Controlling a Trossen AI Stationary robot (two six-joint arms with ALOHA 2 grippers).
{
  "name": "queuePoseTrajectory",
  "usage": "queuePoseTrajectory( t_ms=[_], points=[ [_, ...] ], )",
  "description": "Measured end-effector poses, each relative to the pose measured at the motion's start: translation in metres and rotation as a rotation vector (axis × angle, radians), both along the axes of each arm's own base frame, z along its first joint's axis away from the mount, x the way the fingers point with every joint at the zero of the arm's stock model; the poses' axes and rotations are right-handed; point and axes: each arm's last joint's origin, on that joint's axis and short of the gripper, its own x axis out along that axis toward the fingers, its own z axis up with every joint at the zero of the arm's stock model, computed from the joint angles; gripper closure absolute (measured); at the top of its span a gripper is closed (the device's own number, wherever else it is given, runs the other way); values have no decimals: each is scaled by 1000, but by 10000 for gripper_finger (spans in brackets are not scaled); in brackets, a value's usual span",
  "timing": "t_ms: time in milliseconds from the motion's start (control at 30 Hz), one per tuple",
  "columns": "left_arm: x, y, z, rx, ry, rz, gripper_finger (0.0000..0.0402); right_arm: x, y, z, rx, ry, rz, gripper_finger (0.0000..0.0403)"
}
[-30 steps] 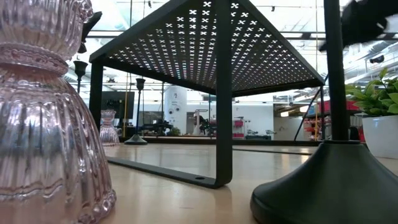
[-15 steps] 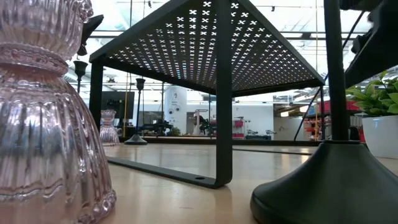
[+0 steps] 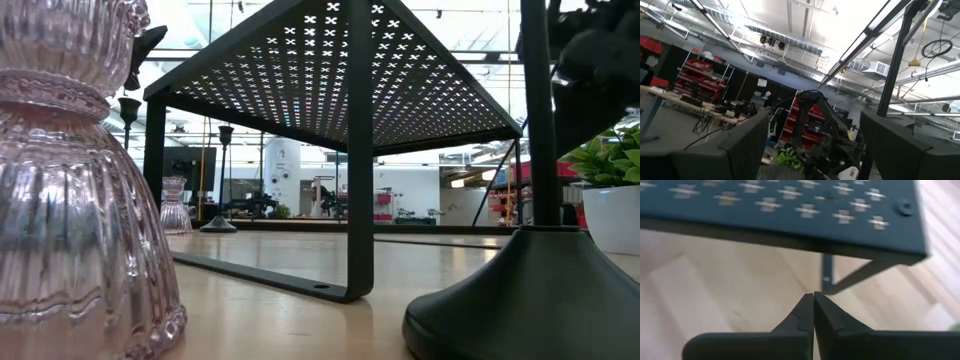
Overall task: Pick & Place candle stick holders
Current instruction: Move the shelf to the middle of the table
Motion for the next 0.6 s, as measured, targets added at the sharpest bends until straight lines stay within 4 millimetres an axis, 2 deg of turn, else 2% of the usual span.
queuePoseTrajectory(
  t_ms=[600],
  points=[
    [1,0,-2,-3,21,0,87,9,-28,1,-121,55,-53,402]
  ],
)
